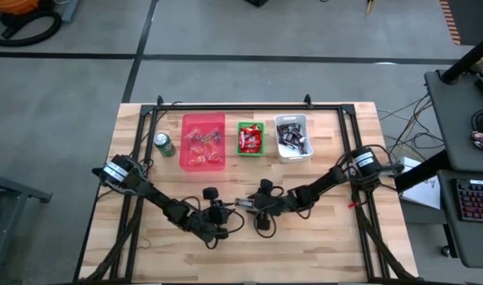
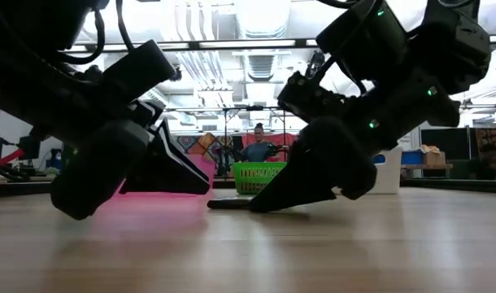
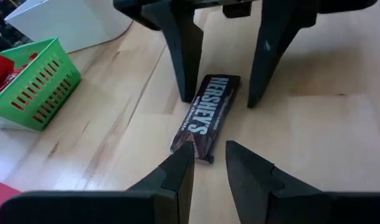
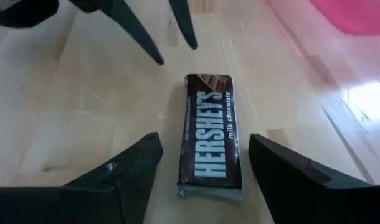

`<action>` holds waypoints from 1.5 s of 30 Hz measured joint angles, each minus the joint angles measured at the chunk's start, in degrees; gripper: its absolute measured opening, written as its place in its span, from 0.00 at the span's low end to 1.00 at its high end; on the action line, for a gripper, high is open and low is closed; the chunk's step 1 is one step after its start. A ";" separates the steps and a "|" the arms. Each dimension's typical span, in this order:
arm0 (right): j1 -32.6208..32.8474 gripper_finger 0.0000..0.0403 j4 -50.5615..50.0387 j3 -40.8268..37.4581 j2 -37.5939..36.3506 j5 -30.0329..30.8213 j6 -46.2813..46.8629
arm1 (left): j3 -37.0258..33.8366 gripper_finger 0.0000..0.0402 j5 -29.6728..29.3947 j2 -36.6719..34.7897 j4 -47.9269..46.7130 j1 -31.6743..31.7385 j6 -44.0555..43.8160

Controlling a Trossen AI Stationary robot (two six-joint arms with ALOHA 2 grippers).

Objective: Sort candy
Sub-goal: Put the brown chocolate into the white bin

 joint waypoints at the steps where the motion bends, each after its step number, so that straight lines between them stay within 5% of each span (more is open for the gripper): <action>1: -0.06 0.61 0.09 0.19 0.82 -0.02 0.30 | 0.00 0.19 0.01 -0.03 0.02 -0.04 -0.12; 12: -0.63 0.24 4.58 0.15 5.77 -0.55 -0.81 | -0.04 0.19 0.02 -8.03 -13.04 -0.28 -0.57; 21: -0.72 0.24 5.67 -0.01 2.06 -1.03 -3.65 | -0.05 0.19 -3.59 -24.15 -28.43 -2.60 0.11; 29: -3.61 0.24 -7.80 -0.11 -17.32 3.80 -3.37 | -0.09 0.19 -4.89 -39.65 -38.81 -4.69 0.12; 36: -13.96 0.24 -38.46 -0.43 -34.99 19.40 12.56 | -0.65 0.19 -7.22 -49.65 -42.40 -4.67 0.11; 40: -22.27 0.25 -49.97 -2.77 -39.58 20.91 22.73 | -1.06 0.19 -8.54 -51.80 -42.83 -4.67 0.11; 45: -30.39 0.31 -48.91 -5.70 -39.45 17.55 24.26 | -1.18 0.19 -9.30 -52.18 -43.08 -4.61 0.11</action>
